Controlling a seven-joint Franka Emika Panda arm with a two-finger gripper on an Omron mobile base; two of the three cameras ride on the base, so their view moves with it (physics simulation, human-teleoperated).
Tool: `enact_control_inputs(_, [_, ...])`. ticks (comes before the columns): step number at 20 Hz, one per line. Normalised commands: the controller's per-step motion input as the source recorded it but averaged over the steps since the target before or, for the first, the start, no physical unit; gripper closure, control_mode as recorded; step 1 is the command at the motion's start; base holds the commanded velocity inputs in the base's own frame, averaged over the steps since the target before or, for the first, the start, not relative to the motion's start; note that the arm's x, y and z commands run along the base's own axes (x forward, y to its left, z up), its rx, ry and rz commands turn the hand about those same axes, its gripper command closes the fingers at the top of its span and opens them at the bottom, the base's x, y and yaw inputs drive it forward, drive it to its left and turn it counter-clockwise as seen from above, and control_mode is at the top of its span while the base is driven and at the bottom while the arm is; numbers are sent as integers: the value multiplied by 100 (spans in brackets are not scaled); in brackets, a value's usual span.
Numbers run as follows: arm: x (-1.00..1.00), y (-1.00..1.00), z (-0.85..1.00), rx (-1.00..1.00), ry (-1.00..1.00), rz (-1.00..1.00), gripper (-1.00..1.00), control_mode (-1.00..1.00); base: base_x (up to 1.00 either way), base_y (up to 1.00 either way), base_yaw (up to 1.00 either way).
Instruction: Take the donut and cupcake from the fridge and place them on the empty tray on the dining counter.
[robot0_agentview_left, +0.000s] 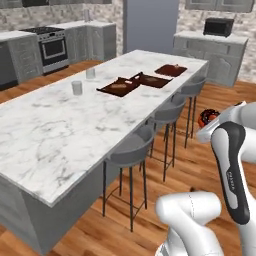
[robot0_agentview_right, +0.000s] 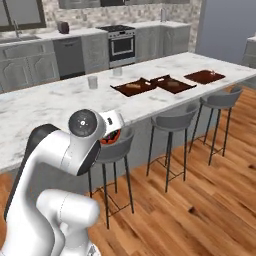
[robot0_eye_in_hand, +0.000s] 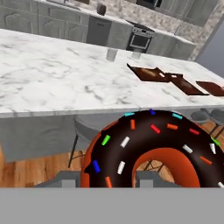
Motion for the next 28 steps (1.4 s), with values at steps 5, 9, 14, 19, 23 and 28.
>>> enact_control_inputs(5, [0, 0, 0, 0, 0, 0, 100, 100, 52, -100, 21])
enact_control_inputs(9, [0, 0, 0, 0, 0, 0, 100, 100, 30, -100, 18])
enact_control_inputs(14, [0, 0, 0, 0, 0, 0, 100, 100, 28, -100, 18])
enact_control_inputs(19, [0, 0, 0, 0, 0, 0, 100, 100, 37, -100, 31])
enact_control_inputs(23, [0, 0, 0, 0, 0, 0, 100, 100, 30, -100, 37])
enact_control_inputs(28, [0, 0, 0, 0, 0, 0, 100, 100, 18, -100, 37])
